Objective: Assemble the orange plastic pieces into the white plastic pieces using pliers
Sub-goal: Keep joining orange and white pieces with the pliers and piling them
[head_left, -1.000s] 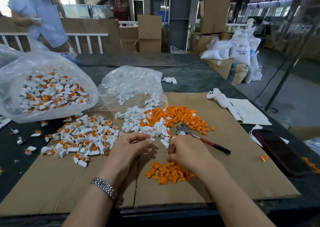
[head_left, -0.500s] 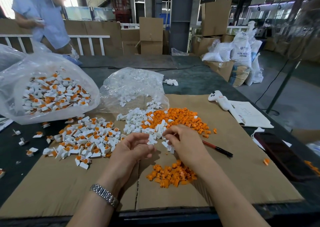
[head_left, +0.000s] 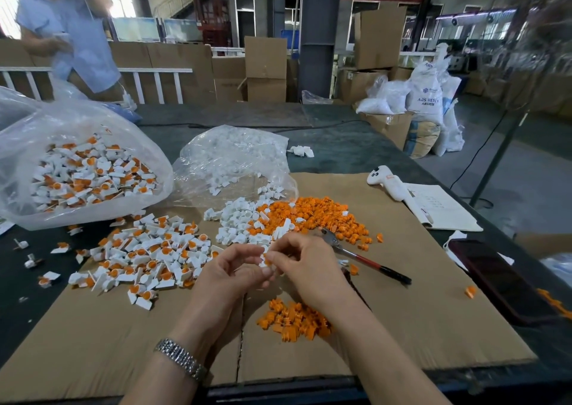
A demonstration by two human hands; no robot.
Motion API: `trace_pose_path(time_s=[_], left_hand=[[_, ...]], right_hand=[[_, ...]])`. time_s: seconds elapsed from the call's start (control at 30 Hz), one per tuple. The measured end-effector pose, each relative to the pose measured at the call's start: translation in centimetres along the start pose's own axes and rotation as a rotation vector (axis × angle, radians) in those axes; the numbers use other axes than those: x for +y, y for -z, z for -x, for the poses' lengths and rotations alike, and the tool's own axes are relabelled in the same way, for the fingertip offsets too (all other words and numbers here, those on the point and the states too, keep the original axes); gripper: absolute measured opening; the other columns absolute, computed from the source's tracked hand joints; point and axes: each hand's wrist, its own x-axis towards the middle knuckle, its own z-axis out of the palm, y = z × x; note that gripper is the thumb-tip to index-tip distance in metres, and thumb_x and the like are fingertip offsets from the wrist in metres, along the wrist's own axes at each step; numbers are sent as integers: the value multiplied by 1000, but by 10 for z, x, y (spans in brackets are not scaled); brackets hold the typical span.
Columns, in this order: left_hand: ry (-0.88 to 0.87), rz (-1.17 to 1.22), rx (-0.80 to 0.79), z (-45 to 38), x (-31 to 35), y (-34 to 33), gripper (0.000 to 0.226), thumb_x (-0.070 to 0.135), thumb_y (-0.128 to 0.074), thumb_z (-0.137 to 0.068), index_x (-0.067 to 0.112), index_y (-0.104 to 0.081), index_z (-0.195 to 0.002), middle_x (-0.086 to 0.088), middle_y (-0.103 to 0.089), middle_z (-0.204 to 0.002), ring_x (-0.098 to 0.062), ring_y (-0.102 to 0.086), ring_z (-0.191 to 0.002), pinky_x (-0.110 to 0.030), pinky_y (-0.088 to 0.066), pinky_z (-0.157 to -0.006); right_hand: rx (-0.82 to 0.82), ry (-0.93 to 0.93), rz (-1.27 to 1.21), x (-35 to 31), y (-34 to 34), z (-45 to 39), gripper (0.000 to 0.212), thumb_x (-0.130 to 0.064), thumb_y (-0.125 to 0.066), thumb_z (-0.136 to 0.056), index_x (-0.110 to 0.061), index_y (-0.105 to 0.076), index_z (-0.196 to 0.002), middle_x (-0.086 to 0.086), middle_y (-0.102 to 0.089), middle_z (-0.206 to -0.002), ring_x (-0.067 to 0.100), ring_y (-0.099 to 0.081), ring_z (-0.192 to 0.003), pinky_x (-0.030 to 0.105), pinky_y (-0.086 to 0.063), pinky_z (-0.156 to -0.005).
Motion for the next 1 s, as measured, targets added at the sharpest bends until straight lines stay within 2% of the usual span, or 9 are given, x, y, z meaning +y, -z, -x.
trace_pose_path(time_s=[0.13, 0.27, 0.4, 0.5, 0.63, 0.77, 0.83, 0.93, 1.0], left_hand=[[10, -10, 2, -1, -1, 2, 53, 35, -96, -66, 21, -76, -113, -14, -75, -110, -34, -75, -98, -42, -61, -87], [66, 249, -1, -3, -2, 1, 35, 16, -87, -80, 9, -75, -113, -27, -72, -116, -38, -74, -103, -36, -62, -87], [47, 332, 35, -4, -1, -1, 34, 0, -79, -76, 4, -76, -110, -20, -73, -102, -34, -76, -95, -30, -62, -79], [76, 306, 30, -3, 1, 0, 39, -1, -80, -74, 9, -78, -111, -17, -75, -108, -33, -76, -100, -29, -62, -79], [146, 358, -22, -3, 1, 3, 28, 1, -83, -68, 3, -81, -95, -29, -74, -109, -33, -77, -98, -26, -62, -76], [92, 304, -6, -4, 1, 2, 31, 1, -87, -58, 7, -80, -88, -28, -74, -97, -30, -77, -84, -28, -62, -70], [74, 272, 3, -3, 0, 2, 36, 2, -87, -59, 3, -77, -93, -29, -73, -97, -32, -75, -83, -31, -63, -70], [41, 196, 8, 1, -1, 2, 40, 1, -83, -71, -7, -69, -107, -32, -71, -111, -43, -72, -101, -41, -64, -82], [-3, 116, 16, 4, 1, -1, 31, 5, -81, -75, -3, -72, -104, -25, -75, -109, -39, -75, -100, -36, -64, -77]], right_hand=[[11, -18, 80, -1, -3, 0, 4, -29, -68, -94, -25, -70, -94, -10, -68, -84, 3, -62, -76, 22, -55, -74], [19, -27, 60, -1, -5, 2, 5, -29, -66, -96, -25, -68, -93, -11, -67, -86, 2, -60, -78, 17, -48, -71], [2, -12, 60, -2, -7, 4, 6, -25, -61, -99, -22, -65, -97, -10, -64, -87, 3, -59, -80, 17, -48, -72], [2, 37, 63, -2, -7, 4, 6, -23, -59, -100, -20, -64, -97, -9, -64, -92, 4, -60, -84, 20, -50, -75], [32, 101, 48, -1, -7, 7, 7, -23, -60, -99, -20, -64, -94, -9, -63, -95, 3, -57, -86, 10, -44, -71], [85, 79, 149, 4, -11, 7, 8, -33, -61, -98, -26, -62, -93, -12, -57, -99, 5, -55, -85, 25, -49, -78], [91, 53, 201, 6, -16, 8, 12, -38, -58, -98, -29, -57, -91, -13, -55, -95, 4, -53, -80, 25, -49, -73], [106, 35, 216, 8, -21, 8, 15, -41, -58, -97, -31, -53, -87, -13, -56, -84, 3, -54, -74, 21, -46, -64], [126, 29, 225, 8, -23, 8, 18, -44, -58, -96, -32, -51, -84, -13, -57, -80, 4, -54, -72, 24, -49, -65]])
